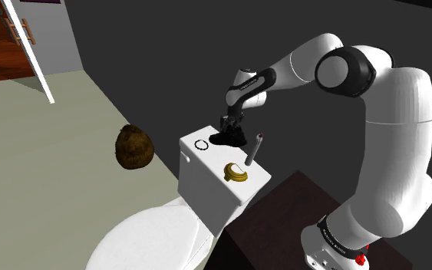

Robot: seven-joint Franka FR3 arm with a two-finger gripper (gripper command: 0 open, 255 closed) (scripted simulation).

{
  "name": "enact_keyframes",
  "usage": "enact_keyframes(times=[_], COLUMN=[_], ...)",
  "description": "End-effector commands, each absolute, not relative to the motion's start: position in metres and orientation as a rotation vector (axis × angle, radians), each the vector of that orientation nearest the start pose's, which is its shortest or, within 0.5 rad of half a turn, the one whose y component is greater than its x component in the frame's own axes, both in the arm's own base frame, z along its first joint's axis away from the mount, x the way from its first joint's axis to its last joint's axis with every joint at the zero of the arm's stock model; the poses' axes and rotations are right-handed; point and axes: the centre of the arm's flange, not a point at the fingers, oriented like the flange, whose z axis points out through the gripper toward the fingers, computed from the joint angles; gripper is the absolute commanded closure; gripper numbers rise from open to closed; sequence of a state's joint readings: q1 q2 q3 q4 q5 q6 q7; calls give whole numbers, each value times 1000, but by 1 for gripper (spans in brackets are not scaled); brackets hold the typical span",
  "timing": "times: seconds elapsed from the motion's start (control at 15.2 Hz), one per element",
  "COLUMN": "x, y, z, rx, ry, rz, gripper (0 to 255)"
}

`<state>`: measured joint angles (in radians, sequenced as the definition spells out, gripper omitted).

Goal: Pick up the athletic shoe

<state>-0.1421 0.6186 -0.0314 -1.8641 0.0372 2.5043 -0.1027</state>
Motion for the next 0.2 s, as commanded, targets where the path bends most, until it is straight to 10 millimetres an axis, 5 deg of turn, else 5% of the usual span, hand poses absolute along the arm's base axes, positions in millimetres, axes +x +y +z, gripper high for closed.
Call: enact_keyframes(times=[0.0, 0.13], x=[632, 632], y=[-110, -110], z=[196, 196], rx=[-3137, -3137], ry=[148, 148], rz=[-37, -37], gripper=[255, 255])
